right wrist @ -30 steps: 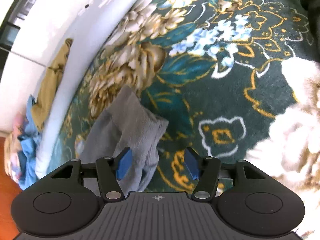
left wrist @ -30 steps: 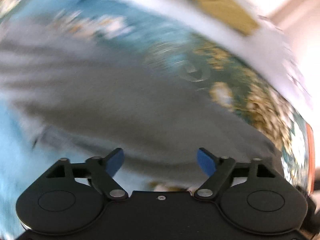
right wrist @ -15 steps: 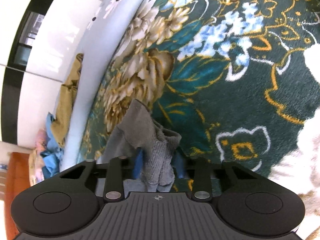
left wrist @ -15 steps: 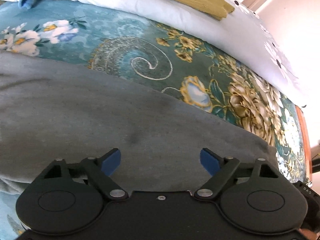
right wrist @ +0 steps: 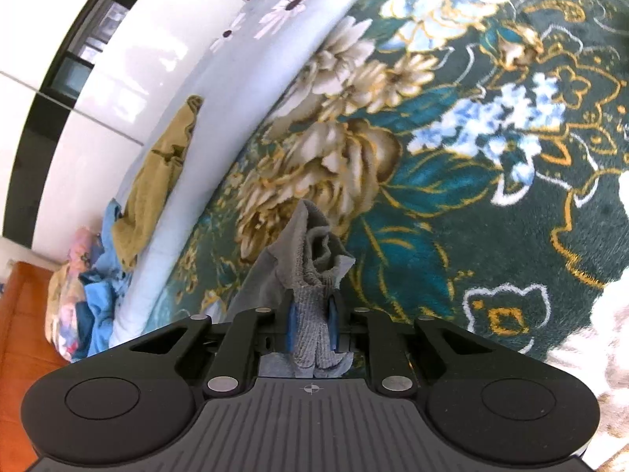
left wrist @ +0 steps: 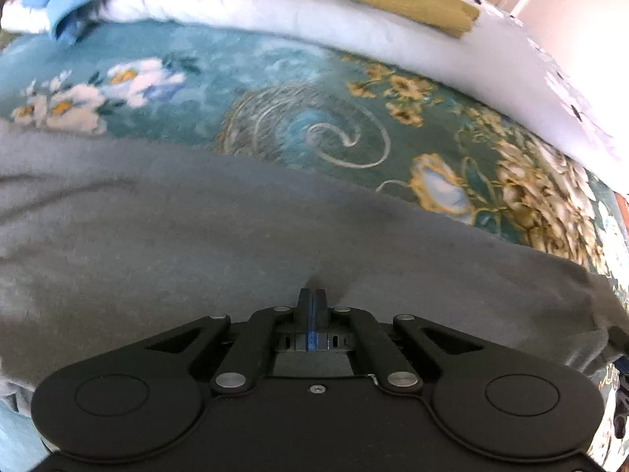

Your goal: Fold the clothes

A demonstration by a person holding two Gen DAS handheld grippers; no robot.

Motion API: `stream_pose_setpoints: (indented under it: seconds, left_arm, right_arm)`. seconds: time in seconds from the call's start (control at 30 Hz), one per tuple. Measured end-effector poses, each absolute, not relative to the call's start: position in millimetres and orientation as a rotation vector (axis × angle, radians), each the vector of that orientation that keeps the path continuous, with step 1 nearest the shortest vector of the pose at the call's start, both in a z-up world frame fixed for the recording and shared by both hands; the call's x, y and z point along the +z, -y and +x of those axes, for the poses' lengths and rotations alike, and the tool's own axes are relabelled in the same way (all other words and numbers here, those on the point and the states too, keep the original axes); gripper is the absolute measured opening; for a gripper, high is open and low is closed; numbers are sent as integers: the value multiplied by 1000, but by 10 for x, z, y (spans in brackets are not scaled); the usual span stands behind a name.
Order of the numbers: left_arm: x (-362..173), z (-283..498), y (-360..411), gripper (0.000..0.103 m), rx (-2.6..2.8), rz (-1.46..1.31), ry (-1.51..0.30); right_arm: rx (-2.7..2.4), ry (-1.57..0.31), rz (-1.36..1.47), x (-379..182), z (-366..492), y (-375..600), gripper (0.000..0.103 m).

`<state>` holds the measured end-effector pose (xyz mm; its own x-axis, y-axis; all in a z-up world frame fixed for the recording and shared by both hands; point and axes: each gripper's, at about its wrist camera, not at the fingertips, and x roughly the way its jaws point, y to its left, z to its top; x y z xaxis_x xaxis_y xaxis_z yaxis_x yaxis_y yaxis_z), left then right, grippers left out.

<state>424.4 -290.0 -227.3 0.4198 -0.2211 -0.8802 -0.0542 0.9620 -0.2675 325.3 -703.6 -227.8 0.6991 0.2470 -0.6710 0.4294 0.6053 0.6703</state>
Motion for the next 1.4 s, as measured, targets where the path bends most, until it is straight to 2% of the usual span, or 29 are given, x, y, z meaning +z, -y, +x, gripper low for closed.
stream_pose_setpoints:
  seconds: [0.13,0.3,0.63,0.97,1.4]
  left_arm:
    - [-2342,4283,2928,0,-146,-221,-1137]
    - [-2114,4217,2688,0,-212,-273,-1074]
    - [-1781,3916,1253,0,-112,-338,-989]
    - [-1748,3437,-179,0,18,-425,-975]
    - [-1903,3165,-985,0,92,-504,-990]
  right_arm:
    - [-119,-804,891,-2088,3245,6917,13]
    - [-95,-762,775,-1684,3298,6623,13]
    - [-90,-758,514,-1166,3599,5300,13]
    - [23,-862,391,-1414,3905,3725,13]
    - [107,-1008,249,-1902,3934,2588,13]
